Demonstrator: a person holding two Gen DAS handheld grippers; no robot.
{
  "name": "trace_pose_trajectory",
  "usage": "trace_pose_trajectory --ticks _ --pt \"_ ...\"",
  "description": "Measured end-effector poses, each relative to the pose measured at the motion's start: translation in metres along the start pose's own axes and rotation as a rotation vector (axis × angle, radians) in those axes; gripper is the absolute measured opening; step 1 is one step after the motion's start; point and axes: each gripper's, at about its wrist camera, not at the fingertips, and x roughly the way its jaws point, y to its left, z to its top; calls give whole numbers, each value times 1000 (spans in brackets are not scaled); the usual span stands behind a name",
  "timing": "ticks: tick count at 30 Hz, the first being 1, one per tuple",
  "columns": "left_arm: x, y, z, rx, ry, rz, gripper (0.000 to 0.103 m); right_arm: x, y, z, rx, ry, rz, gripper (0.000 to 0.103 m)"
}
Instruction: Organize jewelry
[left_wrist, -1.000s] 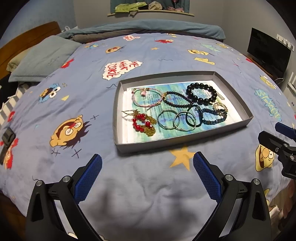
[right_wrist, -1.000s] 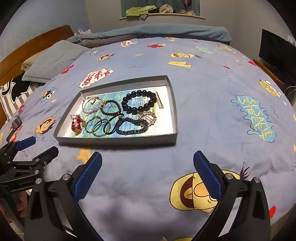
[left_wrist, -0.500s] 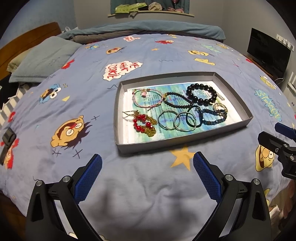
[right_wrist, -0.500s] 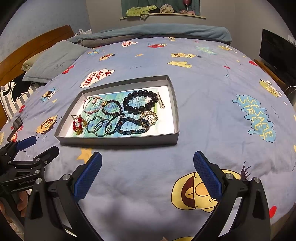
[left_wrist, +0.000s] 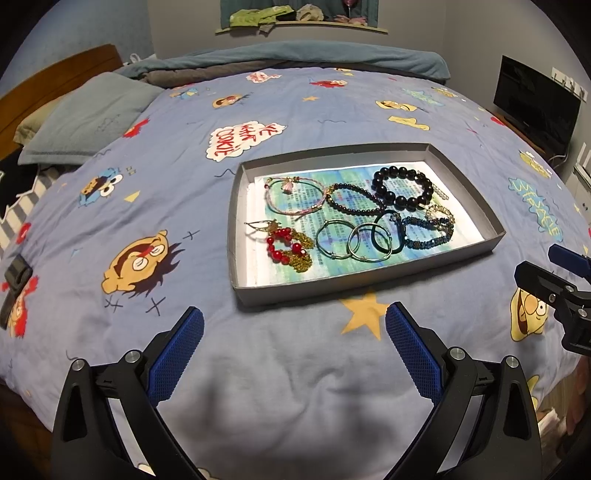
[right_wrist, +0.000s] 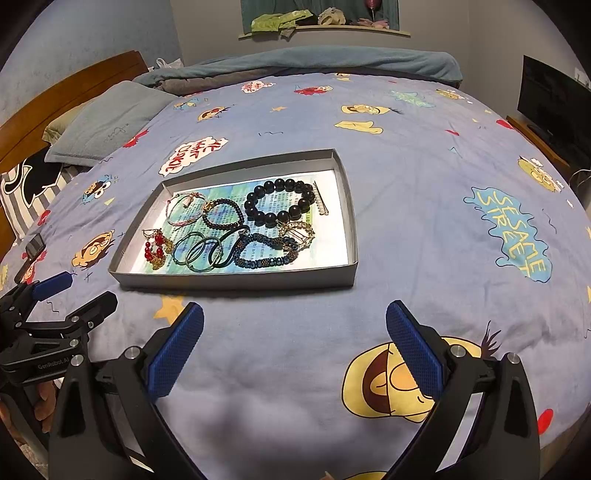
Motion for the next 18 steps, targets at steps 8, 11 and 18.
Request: trace_pose_trajectory --ticks 8,11,18 --pt "1 0 0 3 2 0 98 0 0 0 1 3 1 98" --pt "1 0 0 2 4 0 98 0 0 0 -1 1 0 98" --pt "1 0 -1 2 2 -1 98 0 1 0 2 2 1 98"
